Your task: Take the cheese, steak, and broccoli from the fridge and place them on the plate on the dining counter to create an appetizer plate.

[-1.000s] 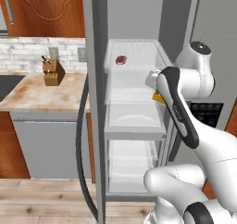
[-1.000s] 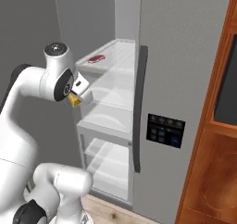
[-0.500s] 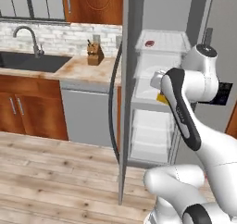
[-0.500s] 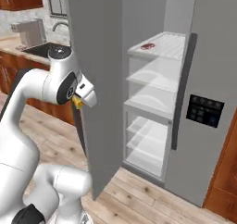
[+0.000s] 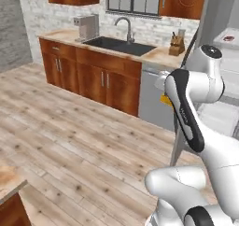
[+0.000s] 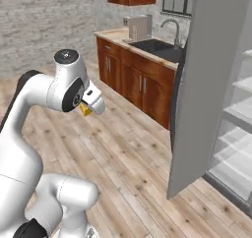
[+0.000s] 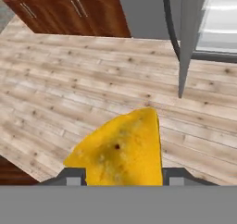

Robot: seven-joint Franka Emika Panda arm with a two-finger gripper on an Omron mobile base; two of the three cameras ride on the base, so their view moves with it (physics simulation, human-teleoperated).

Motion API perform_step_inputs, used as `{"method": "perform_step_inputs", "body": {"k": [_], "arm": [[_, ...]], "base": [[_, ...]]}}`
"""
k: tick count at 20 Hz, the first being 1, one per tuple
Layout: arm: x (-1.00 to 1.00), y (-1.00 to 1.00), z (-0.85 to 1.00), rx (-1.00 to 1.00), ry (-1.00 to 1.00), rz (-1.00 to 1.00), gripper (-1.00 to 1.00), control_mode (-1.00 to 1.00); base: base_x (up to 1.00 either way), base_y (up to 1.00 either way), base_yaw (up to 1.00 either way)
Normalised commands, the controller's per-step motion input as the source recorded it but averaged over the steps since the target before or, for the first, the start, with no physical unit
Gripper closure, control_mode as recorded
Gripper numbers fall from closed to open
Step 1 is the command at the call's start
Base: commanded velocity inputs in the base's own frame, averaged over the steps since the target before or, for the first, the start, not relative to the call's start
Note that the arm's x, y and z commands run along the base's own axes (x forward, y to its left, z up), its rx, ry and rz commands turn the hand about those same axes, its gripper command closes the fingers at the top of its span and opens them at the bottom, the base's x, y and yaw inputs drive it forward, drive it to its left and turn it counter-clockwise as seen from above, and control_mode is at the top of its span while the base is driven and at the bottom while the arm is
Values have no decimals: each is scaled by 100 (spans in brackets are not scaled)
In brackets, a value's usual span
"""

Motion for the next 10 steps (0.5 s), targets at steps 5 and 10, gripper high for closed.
{"method": "perform_step_inputs", "body": {"k": [5,10], "arm": [[0,0,0,0,0,0,100,100],[0,0,0,0,0,0,100,100]], "base": [[-94,94,60],[-72,100,54]]}}
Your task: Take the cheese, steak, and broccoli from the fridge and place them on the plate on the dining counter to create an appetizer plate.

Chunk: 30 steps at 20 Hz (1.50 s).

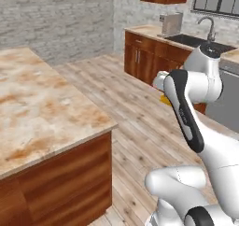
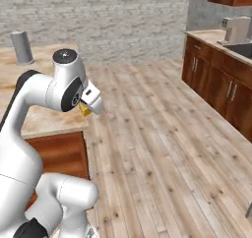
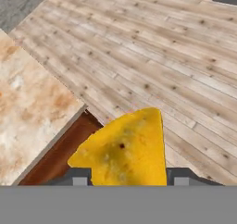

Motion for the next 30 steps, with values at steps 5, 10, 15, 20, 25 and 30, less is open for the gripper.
{"method": "perform_step_inputs", "body": {"k": [5,10,15,20,25,30], "arm": [[0,0,0,0,0,0,100,100],[0,0,0,0,0,0,100,100],[0,0,0,0,0,0,100,100],[0,0,0,0,0,0,100,100],[0,0,0,0,0,0,100,100],[0,0,0,0,0,0,100,100]], "base": [[-16,100,48],[8,100,48],[16,100,45],[7,100,20],[33,100,-5],[57,100,-24]]}}
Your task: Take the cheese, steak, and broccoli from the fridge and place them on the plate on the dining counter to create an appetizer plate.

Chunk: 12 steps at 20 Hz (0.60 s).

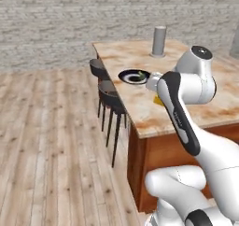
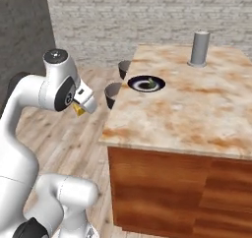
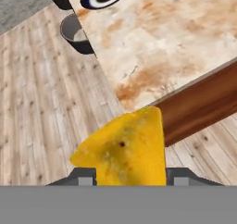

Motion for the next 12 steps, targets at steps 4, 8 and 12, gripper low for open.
{"method": "perform_step_inputs", "body": {"k": [4,8,12], "arm": [[0,0,0,0,0,0,100,100],[0,0,0,0,0,0,100,100],[0,0,0,0,0,0,100,100]], "base": [[73,100,-31],[72,98,-37],[61,84,-44]]}}
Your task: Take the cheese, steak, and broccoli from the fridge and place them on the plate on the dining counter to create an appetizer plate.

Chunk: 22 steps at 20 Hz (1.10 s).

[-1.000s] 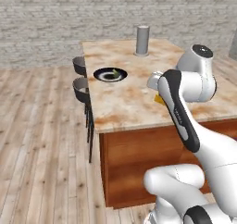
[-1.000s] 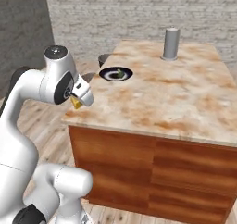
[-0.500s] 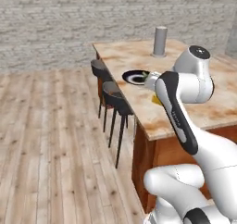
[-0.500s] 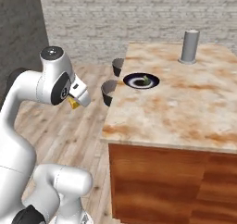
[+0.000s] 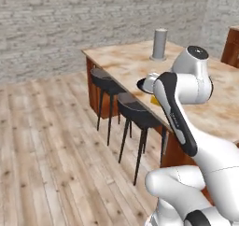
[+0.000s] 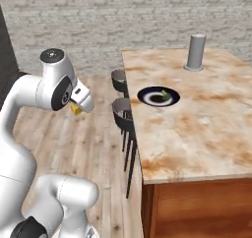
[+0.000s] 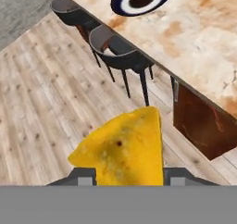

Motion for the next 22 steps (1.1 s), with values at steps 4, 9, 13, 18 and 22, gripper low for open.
{"method": "perform_step_inputs", "body": {"k": [4,9,13,18,22], "arm": [[0,0,0,0,0,0,100,100],[0,0,0,0,0,0,100,100],[0,0,0,0,0,0,100,100],[0,0,0,0,0,0,100,100],[29,-2,-21,-1,10,-24,100,-100]], "base": [[68,61,-49],[77,60,-51],[72,72,-48],[54,52,-49],[24,5,-25]]}}
